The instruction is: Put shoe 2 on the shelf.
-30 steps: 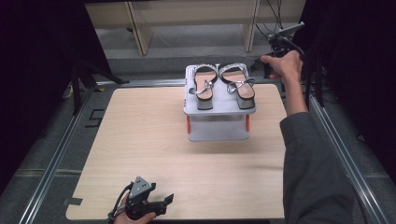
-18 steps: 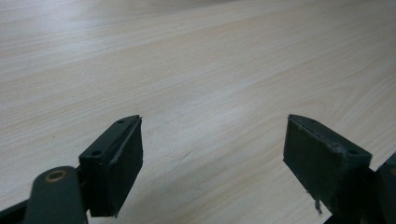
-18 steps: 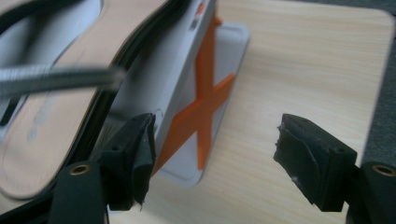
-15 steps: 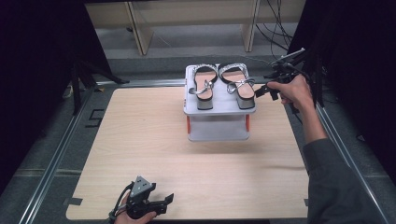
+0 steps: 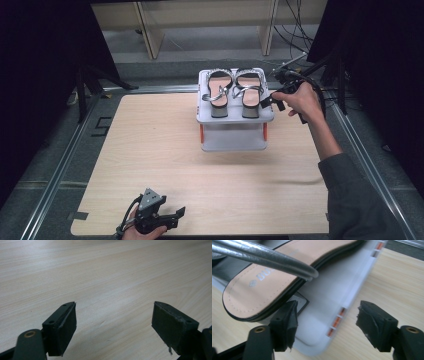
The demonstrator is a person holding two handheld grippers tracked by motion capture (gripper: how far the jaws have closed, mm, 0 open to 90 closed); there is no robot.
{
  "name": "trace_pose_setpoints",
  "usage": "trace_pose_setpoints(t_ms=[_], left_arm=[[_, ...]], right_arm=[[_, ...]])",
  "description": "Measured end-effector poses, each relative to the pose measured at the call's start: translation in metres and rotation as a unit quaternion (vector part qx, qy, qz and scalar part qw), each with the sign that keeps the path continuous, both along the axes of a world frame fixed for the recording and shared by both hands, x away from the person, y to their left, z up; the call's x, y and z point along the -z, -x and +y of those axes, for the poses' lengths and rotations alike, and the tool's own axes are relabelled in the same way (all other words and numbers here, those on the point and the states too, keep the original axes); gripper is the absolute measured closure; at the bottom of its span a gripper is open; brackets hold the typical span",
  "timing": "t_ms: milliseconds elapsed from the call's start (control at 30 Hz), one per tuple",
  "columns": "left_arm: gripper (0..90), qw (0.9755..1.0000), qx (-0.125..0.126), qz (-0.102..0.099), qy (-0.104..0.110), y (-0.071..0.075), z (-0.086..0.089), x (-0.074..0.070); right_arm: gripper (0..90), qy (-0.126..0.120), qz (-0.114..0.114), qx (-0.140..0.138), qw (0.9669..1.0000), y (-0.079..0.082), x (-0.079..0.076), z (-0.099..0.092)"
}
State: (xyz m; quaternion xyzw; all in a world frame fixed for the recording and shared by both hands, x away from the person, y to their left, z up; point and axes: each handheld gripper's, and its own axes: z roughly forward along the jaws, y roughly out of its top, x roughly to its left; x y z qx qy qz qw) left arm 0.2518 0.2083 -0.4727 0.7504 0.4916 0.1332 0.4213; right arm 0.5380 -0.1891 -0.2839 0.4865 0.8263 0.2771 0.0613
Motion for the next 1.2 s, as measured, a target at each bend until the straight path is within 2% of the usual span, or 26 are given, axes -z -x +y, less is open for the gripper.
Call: trace_pose_setpoints(t_ms=[33,100,200,233,333,400,467,500,567,600,633,700,733,833,1000,1100,1167,1200], left_arm=[[19.4,1.0,0.0,0.0,-0.002,0.0,0.0,0.0],[19.4,1.0,-0.001,-0.001,-0.001,0.0,0.0,0.0],[19.5,1.0,0.0,-0.001,-0.001,-0.001,0.0,0.0],[19.4,1.0,0.0,-0.001,-0.002,-0.001,0.0,0.0],[19.4,1.0,-0.002,0.003,-0.005,-0.001,0.0,0.0],[19.4,1.0,-0.003,0.003,-0.005,-0.001,0.0,0.0],[19.4,1.0,-0.003,0.002,-0.003,-0.002,0.0,0.0],[19.5,1.0,-0.002,0.001,-0.002,-0.002,0.0,0.001],[19.5,1.0,-0.001,0.002,-0.005,-0.001,0.001,0.001],[19.4,1.0,-0.006,0.004,-0.005,0.0,0.001,0.0],[19.4,1.0,-0.001,-0.001,-0.003,0.0,0.002,0.0],[19.5,1.0,-0.001,-0.003,-0.004,0.0,0.002,0.0],[19.5,1.0,-0.001,-0.003,-0.003,0.0,0.002,0.0],[19.5,1.0,-0.005,-0.001,-0.008,0.001,0.002,-0.001],[19.4,1.0,-0.004,-0.001,-0.006,0.0,0.003,0.0],[19.4,0.9999,-0.004,0.001,-0.01,-0.001,0.004,0.0],[19.5,0.9999,-0.003,0.002,-0.01,-0.001,0.004,0.001],[19.4,0.9999,-0.003,0.002,-0.01,-0.001,0.004,0.001]], right_arm=[[30.8,-0.006,0.0,-0.003,1.0,0.001,0.001,0.004],[29.8,-0.002,-0.004,-0.007,1.0,0.002,0.003,0.008],[28.5,-0.01,-0.015,-0.017,0.9997,0.005,0.002,0.004],[27.2,-0.017,-0.013,-0.009,0.9997,0.009,0.001,0.003],[27.1,-0.037,-0.034,-0.014,0.9986,0.019,-0.003,-0.008],[27.0,-0.051,-0.03,-0.007,0.9982,0.029,-0.006,-0.013],[26.3,-0.061,-0.049,-0.016,0.9968,0.037,-0.003,-0.018],[26.3,-0.061,-0.055,-0.03,0.9962,0.04,-0.002,-0.021],[25.8,-0.079,-0.067,-0.036,0.994,0.051,0.002,-0.024],[25.8,-0.08,-0.053,-0.035,0.9948,0.058,0.002,-0.025],[25.7,-0.082,-0.057,-0.04,0.9942,0.062,0.004,-0.027],[25.2,-0.09,-0.061,-0.046,0.993,0.077,0.01,-0.03],[25.1,-0.092,-0.072,-0.054,0.9917,0.082,0.014,-0.033],[24.4,-0.092,-0.074,-0.059,0.9913,0.101,0.026,-0.038],[24.7,-0.095,-0.091,-0.073,0.9886,0.126,0.054,-0.043],[24.5,-0.097,-0.085,-0.089,0.9877,0.14,0.077,-0.041],[24.4,-0.092,-0.071,-0.095,0.9887,0.148,0.091,-0.039],[25.1,-0.089,-0.074,-0.097,0.9886,0.151,0.098,-0.037]])
